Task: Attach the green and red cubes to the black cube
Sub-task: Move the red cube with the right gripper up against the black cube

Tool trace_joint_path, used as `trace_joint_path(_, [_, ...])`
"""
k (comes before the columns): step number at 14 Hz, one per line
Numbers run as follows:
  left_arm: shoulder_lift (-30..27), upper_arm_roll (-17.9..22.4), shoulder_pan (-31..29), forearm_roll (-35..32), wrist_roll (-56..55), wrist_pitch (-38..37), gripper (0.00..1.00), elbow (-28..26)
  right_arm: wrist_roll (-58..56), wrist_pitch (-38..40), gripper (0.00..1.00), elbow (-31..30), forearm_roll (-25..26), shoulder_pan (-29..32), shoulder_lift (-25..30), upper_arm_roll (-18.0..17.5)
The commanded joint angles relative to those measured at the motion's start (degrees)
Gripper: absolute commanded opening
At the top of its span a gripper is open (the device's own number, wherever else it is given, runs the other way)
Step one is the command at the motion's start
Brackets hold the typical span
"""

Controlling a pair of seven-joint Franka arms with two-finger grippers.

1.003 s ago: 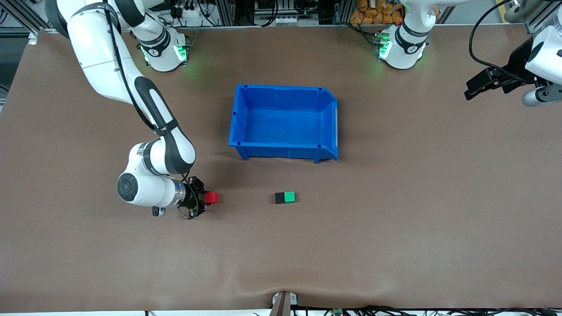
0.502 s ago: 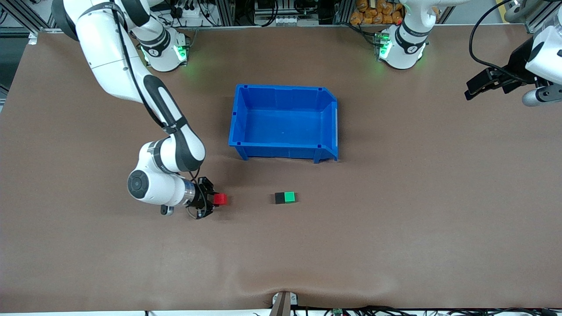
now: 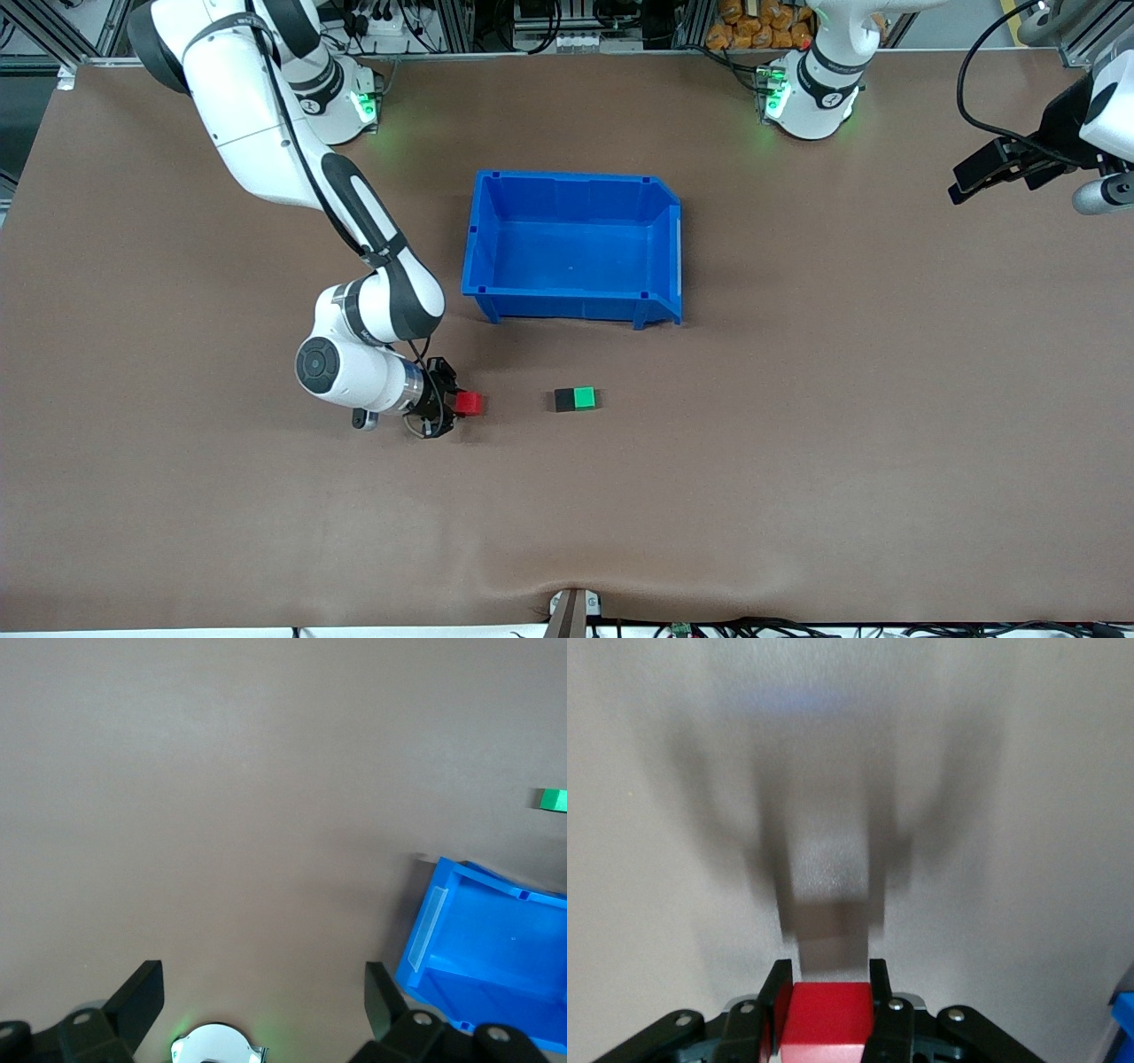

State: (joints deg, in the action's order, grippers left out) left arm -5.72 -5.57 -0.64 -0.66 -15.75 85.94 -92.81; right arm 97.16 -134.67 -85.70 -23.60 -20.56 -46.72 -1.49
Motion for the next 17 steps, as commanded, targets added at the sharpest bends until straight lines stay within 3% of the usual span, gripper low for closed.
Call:
trace_joint_path(1, [0.97, -0.14, -0.50, 0.75, 1.42, 0.37, 1.00, 1.05, 2.50, 0.02, 0.00, 3.25, -1.01, -1.32, -1.88, 0.52])
trace_joint_path(17, [0.53, -0.14, -0.76, 0.75, 1.34, -0.34, 1.00, 1.14, 8.92, -3.41, 0.00, 6.86, -0.31, -6.07, -4.78, 0.87])
